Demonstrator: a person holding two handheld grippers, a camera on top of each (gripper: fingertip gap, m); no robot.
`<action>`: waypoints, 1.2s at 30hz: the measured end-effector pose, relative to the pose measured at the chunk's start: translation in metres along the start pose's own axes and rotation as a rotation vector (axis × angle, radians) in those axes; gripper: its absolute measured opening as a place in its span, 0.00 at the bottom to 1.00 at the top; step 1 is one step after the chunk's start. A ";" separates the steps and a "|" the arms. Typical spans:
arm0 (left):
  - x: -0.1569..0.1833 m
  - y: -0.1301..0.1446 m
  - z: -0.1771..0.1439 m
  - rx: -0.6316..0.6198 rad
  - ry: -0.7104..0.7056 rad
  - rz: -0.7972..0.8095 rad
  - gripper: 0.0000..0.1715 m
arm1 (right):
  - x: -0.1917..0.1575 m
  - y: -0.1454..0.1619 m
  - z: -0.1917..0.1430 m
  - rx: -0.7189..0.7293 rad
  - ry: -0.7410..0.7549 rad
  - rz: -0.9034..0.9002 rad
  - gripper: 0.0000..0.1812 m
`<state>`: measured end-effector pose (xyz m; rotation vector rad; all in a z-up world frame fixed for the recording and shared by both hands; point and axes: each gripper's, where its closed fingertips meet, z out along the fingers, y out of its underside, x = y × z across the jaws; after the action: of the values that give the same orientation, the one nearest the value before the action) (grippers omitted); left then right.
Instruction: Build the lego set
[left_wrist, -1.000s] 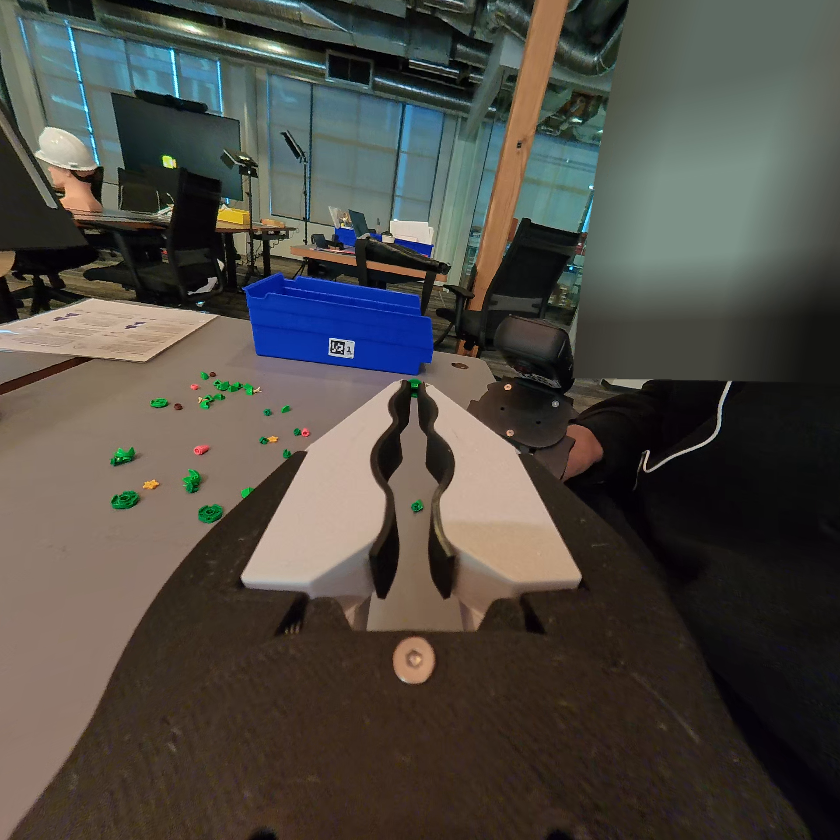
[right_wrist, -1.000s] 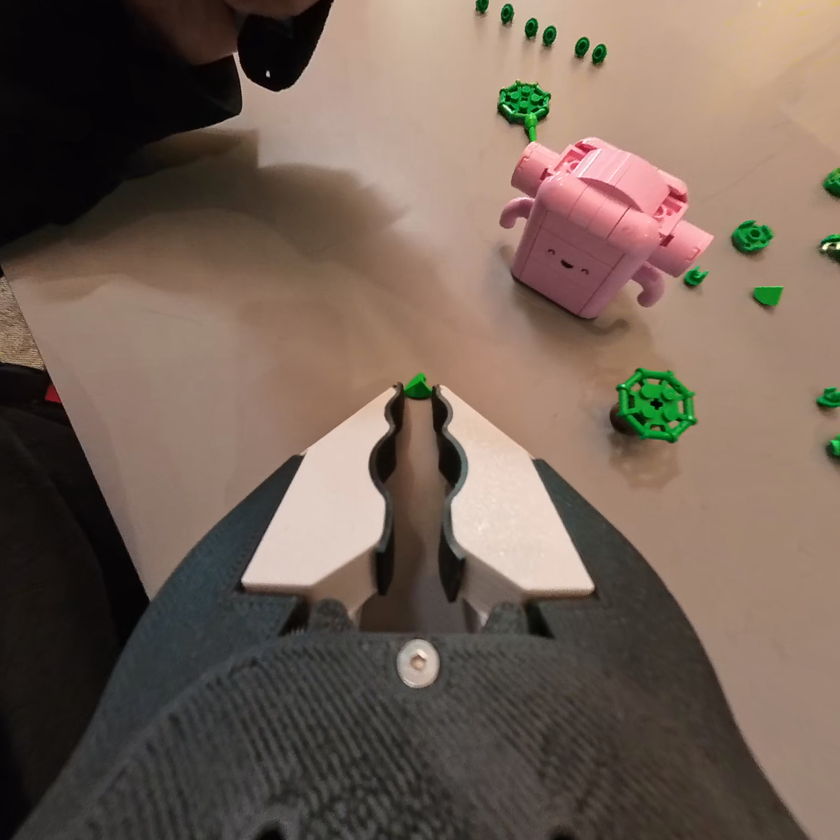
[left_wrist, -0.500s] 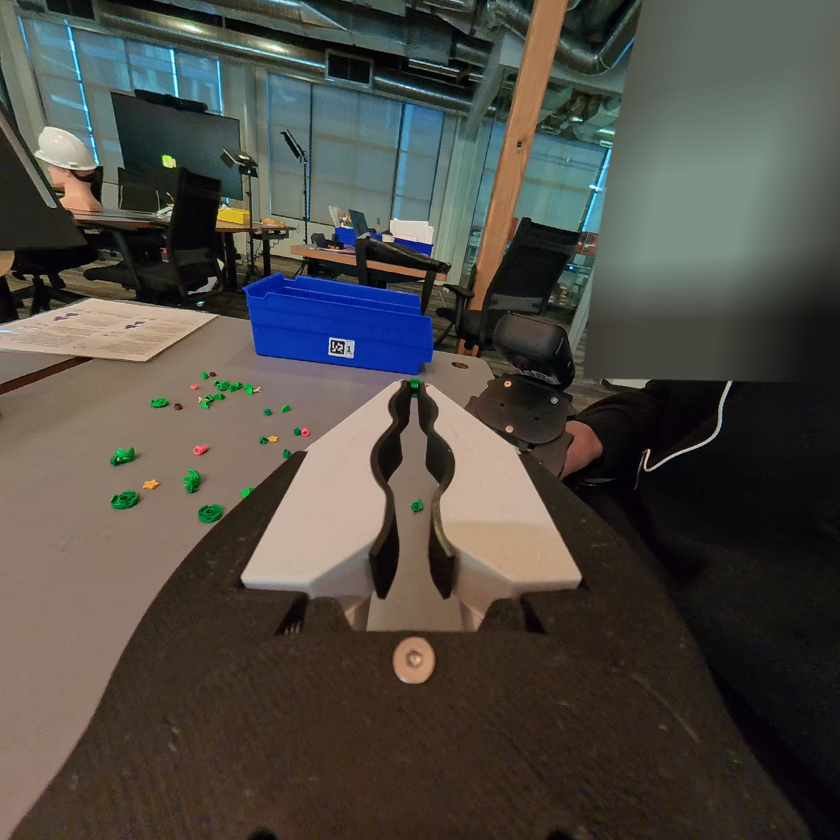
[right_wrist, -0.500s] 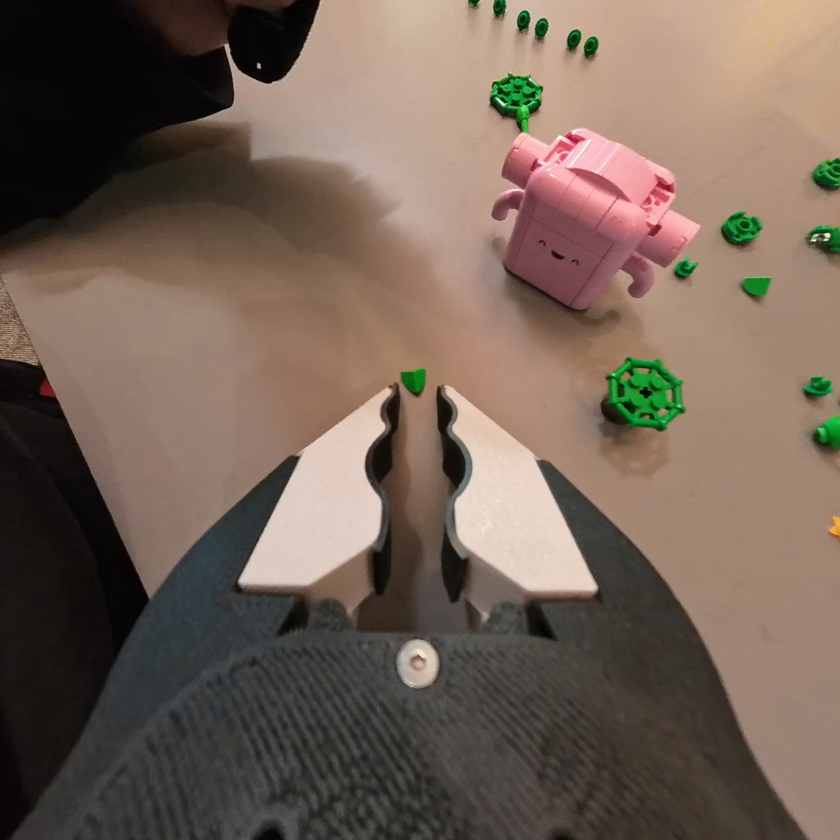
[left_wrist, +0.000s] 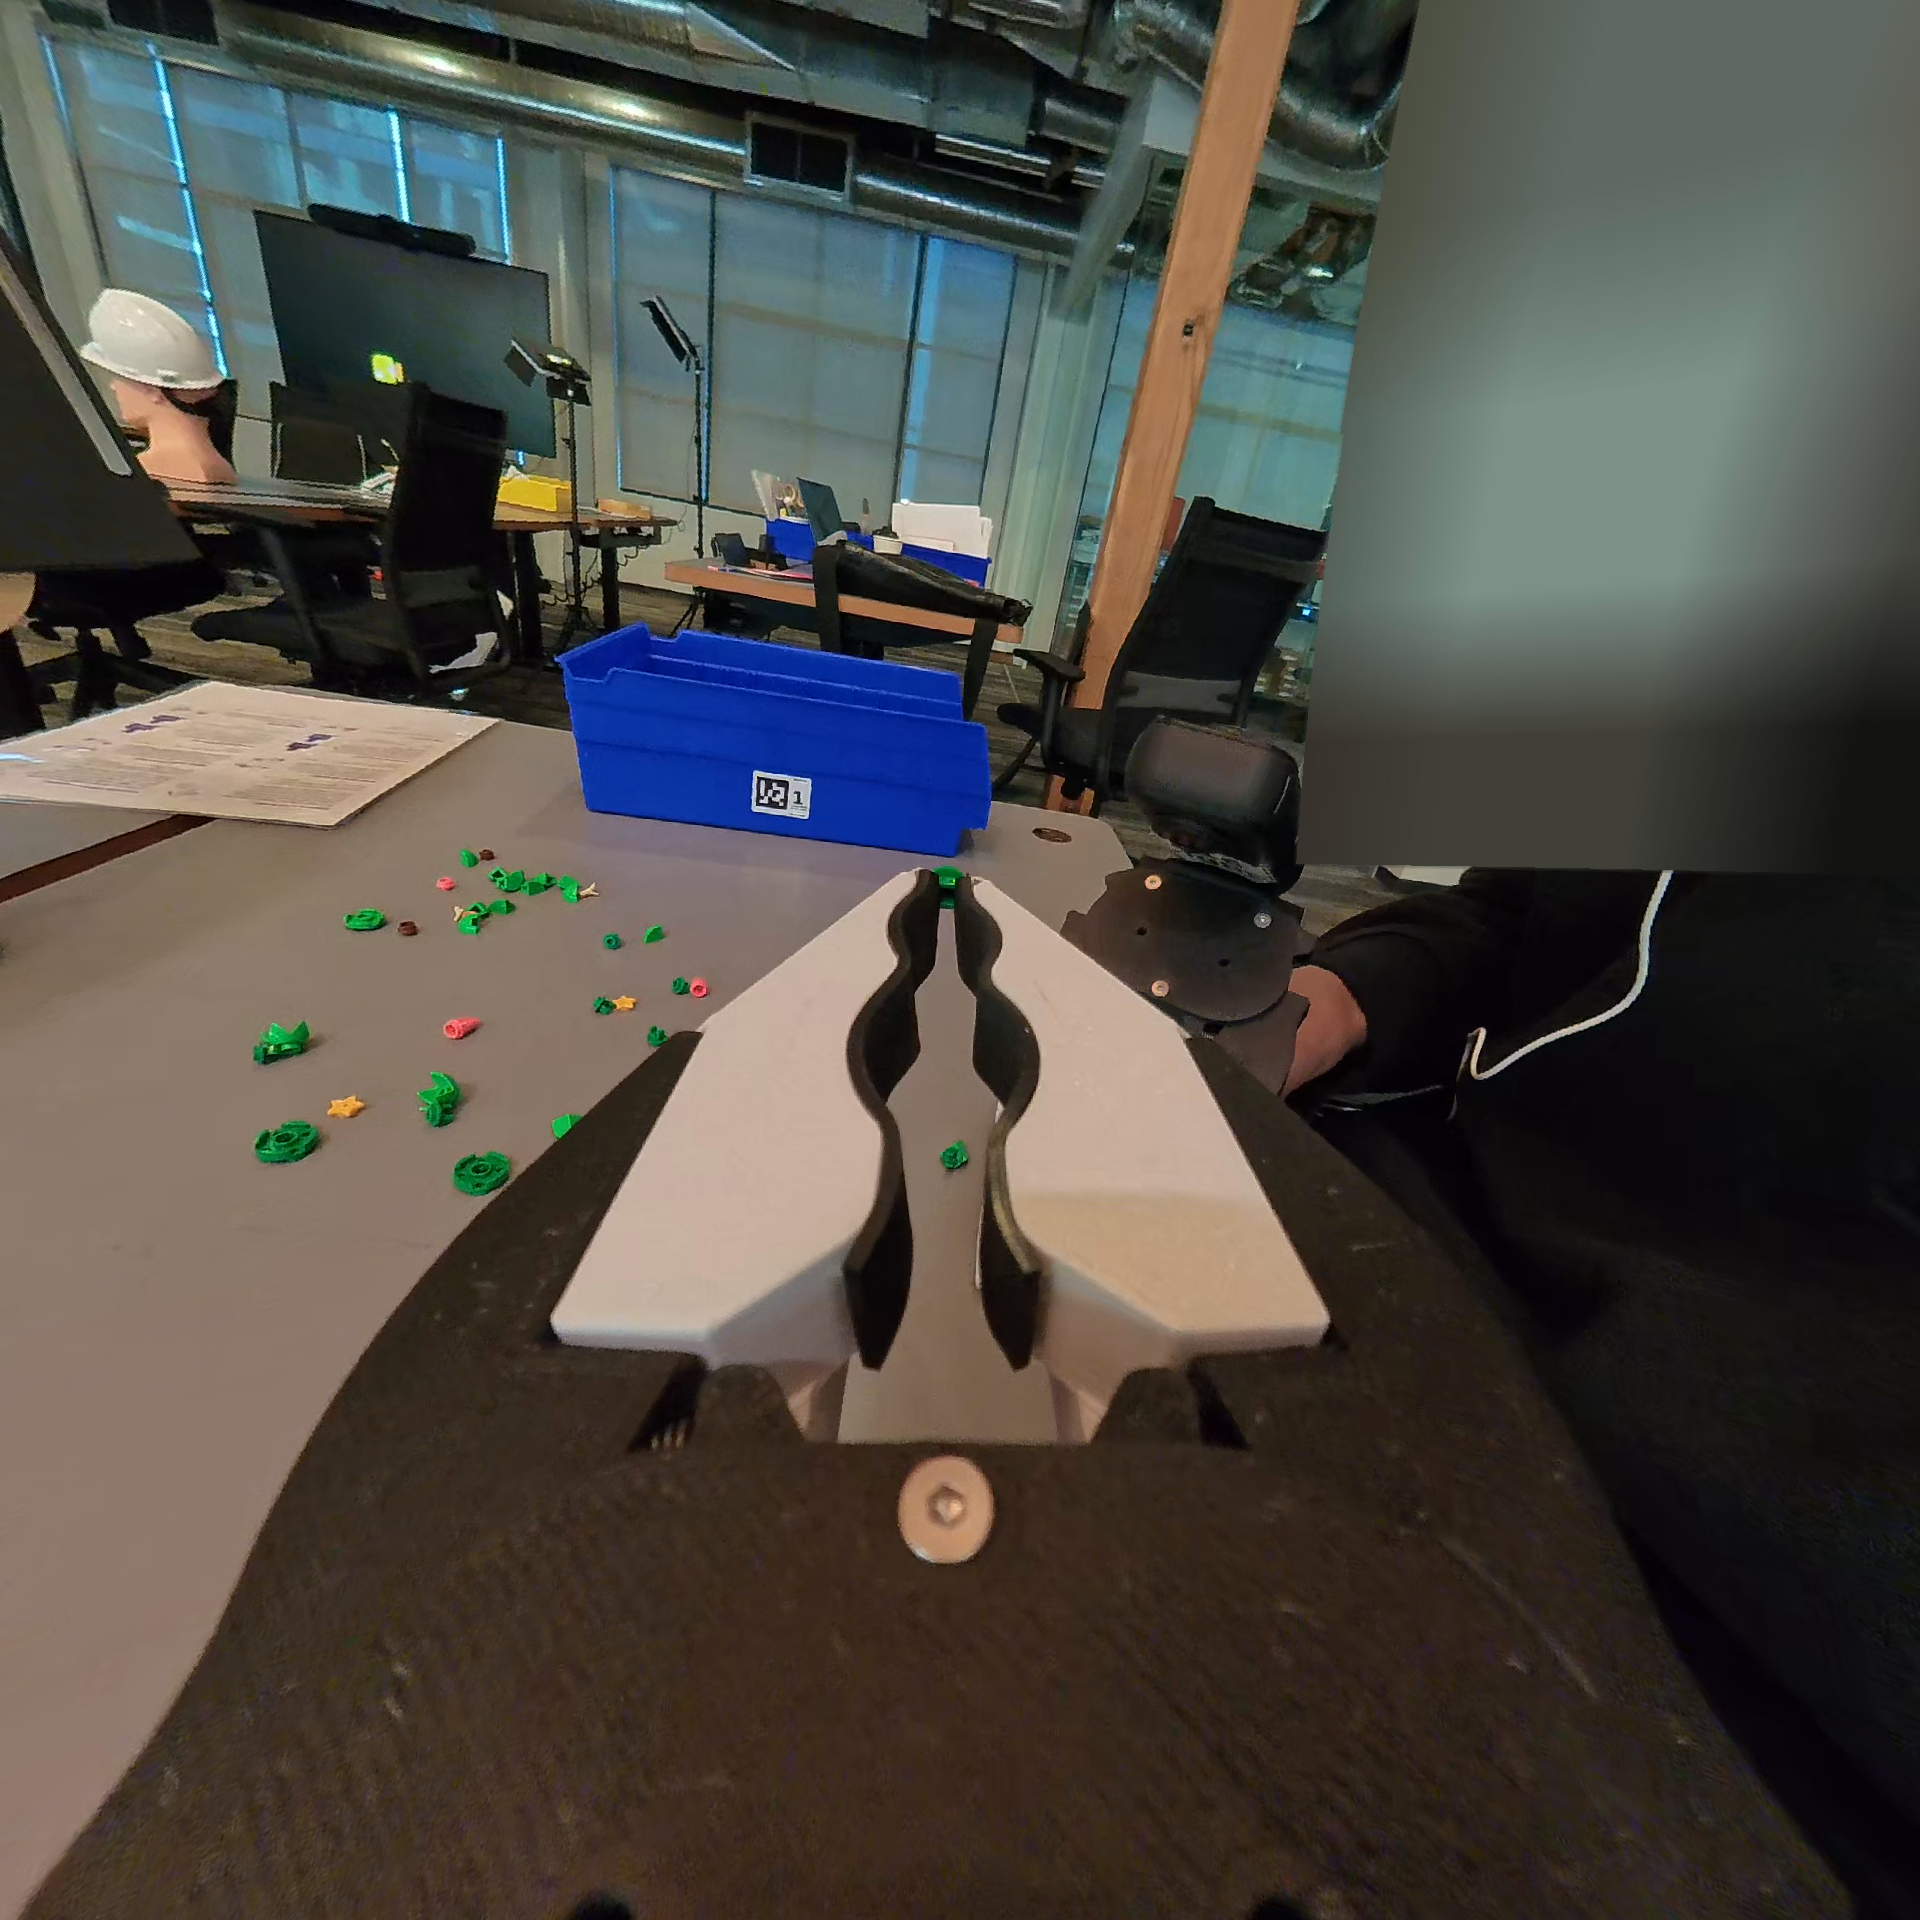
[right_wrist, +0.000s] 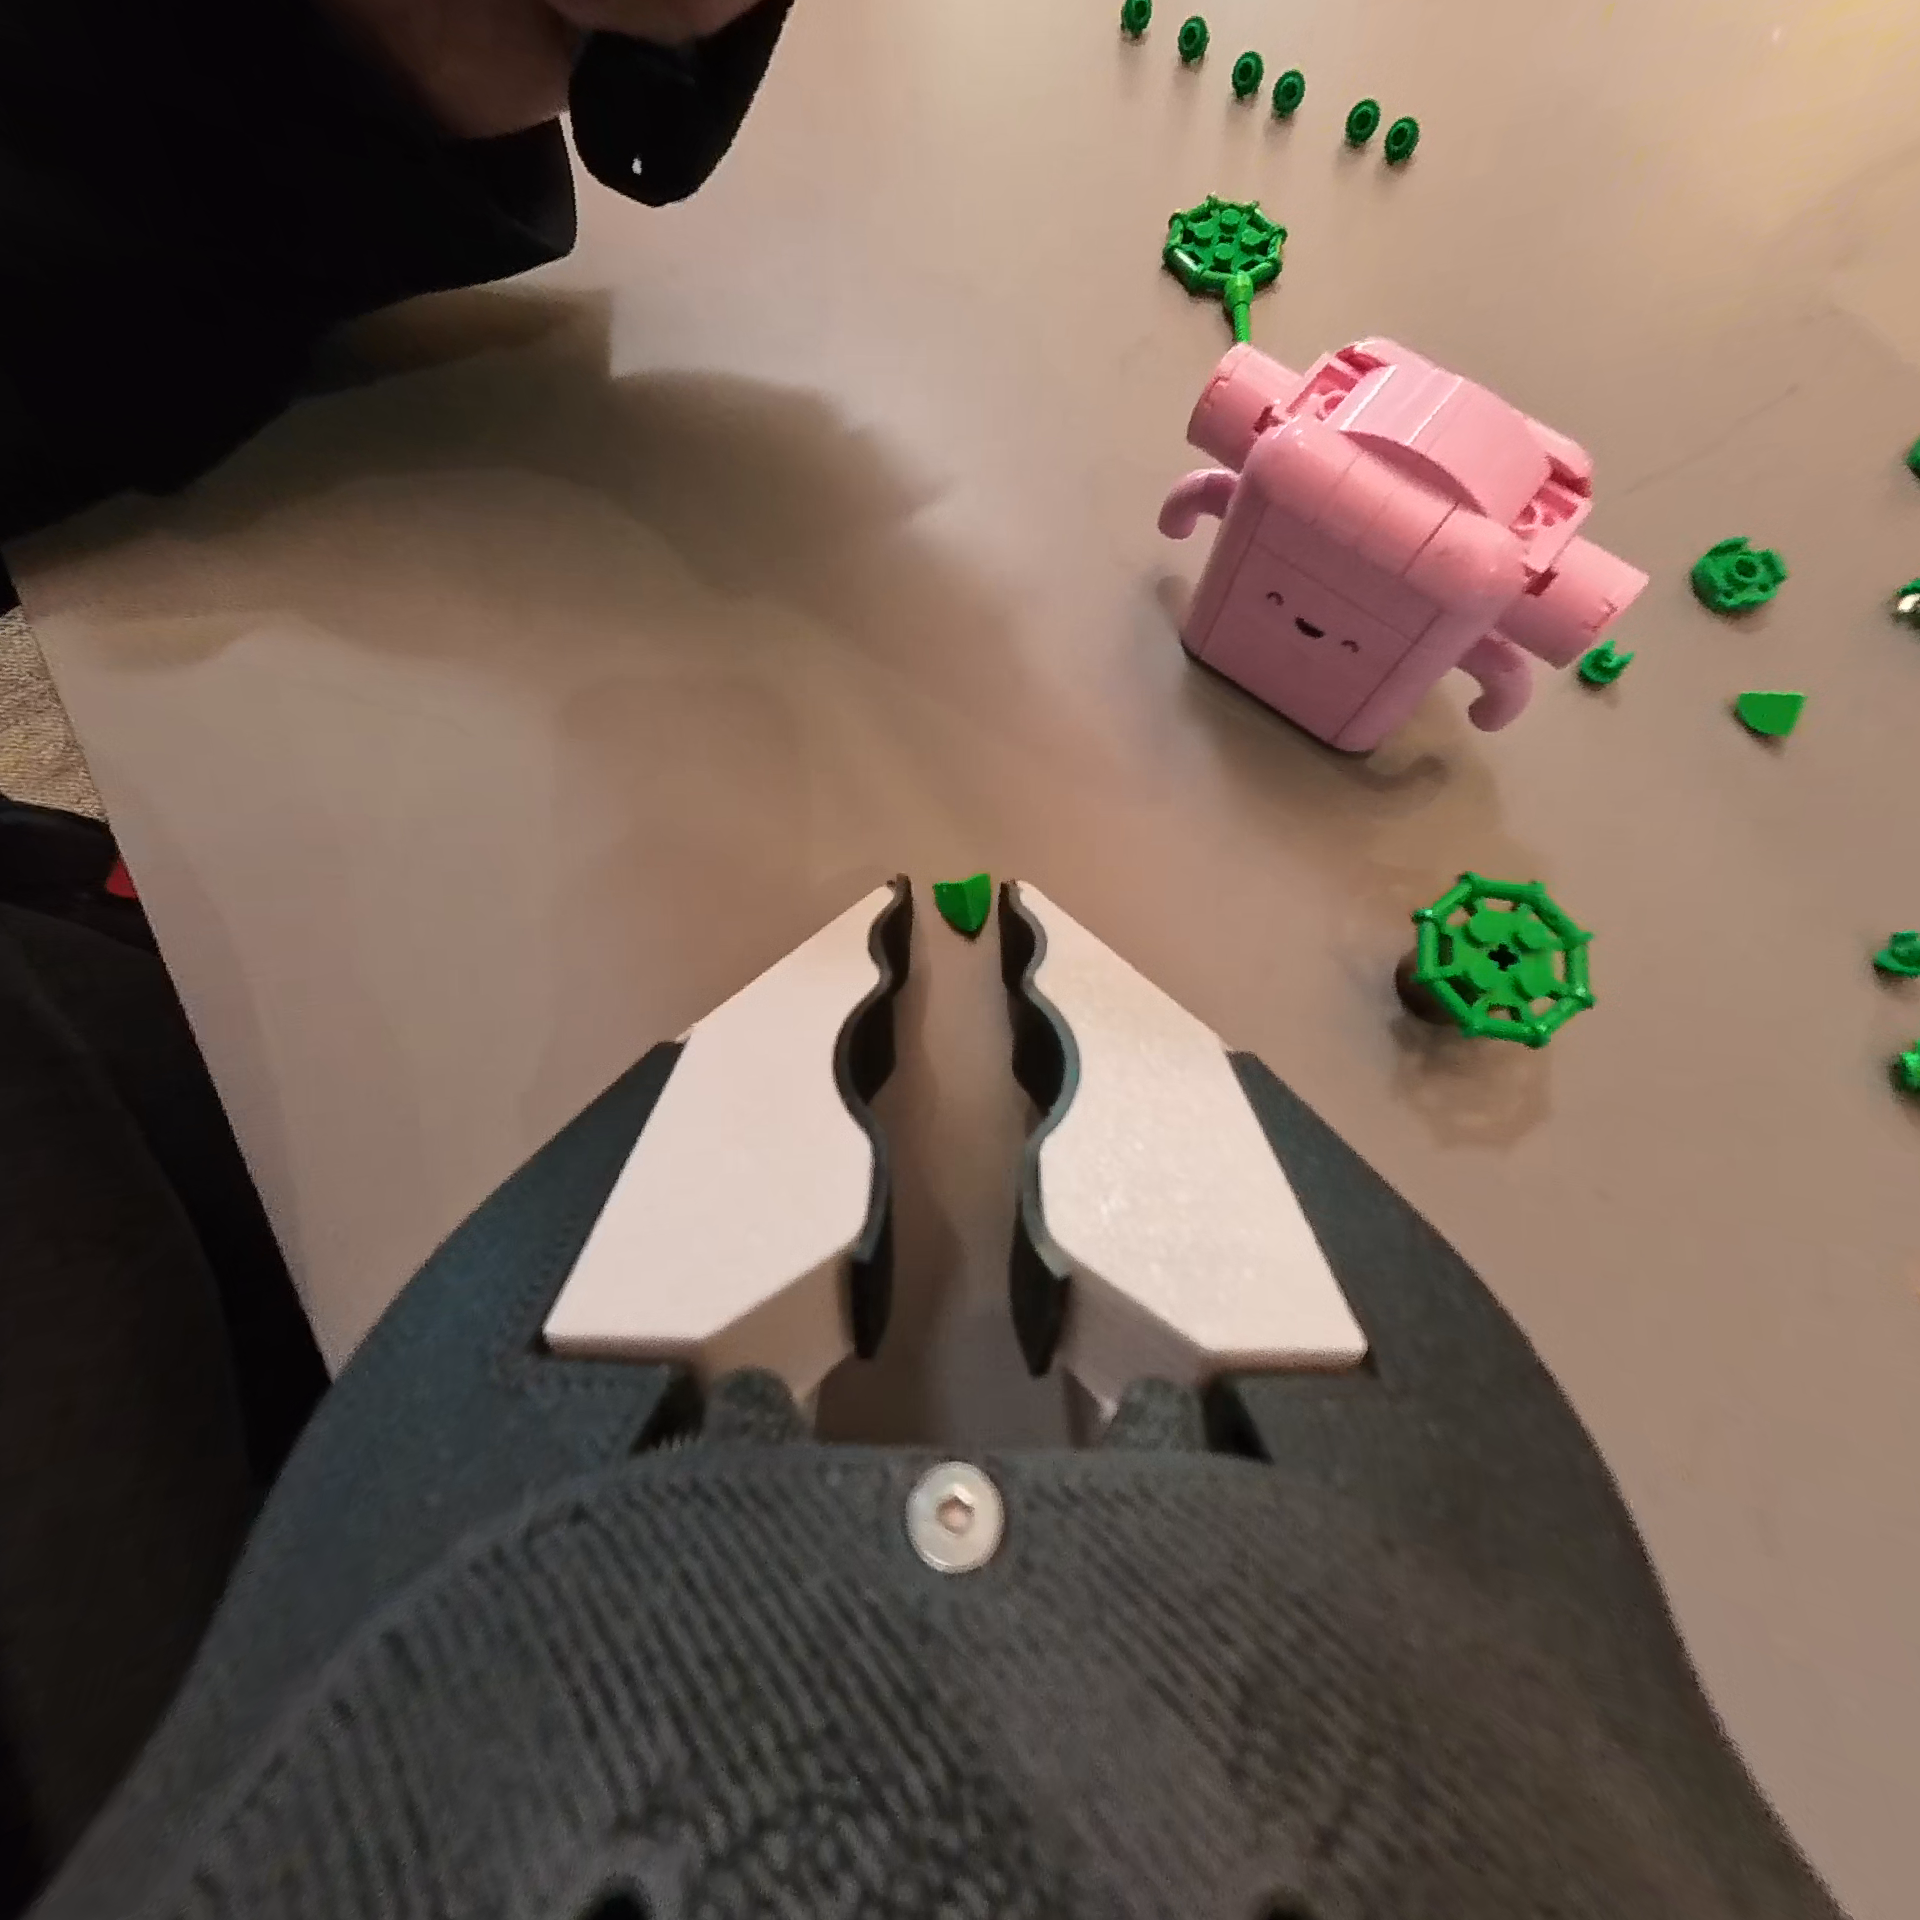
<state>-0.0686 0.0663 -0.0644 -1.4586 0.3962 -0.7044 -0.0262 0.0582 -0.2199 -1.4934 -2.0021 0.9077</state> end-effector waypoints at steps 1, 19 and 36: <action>0.000 0.000 0.000 0.000 -0.001 0.000 0.00 | 0.000 0.000 0.000 -0.001 -0.002 -0.003 0.08; 0.000 0.001 0.000 -0.005 0.001 -0.001 0.00 | -0.006 0.001 0.000 -0.010 -0.094 -0.112 0.04; 0.006 0.029 0.013 -0.158 0.051 -0.032 0.00 | 0.033 -0.095 -0.059 0.461 -0.131 -0.283 0.03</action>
<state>-0.0506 0.0716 -0.0905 -1.6015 0.4776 -0.7506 -0.0547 0.0852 -0.1098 -0.8961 -1.8605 1.2596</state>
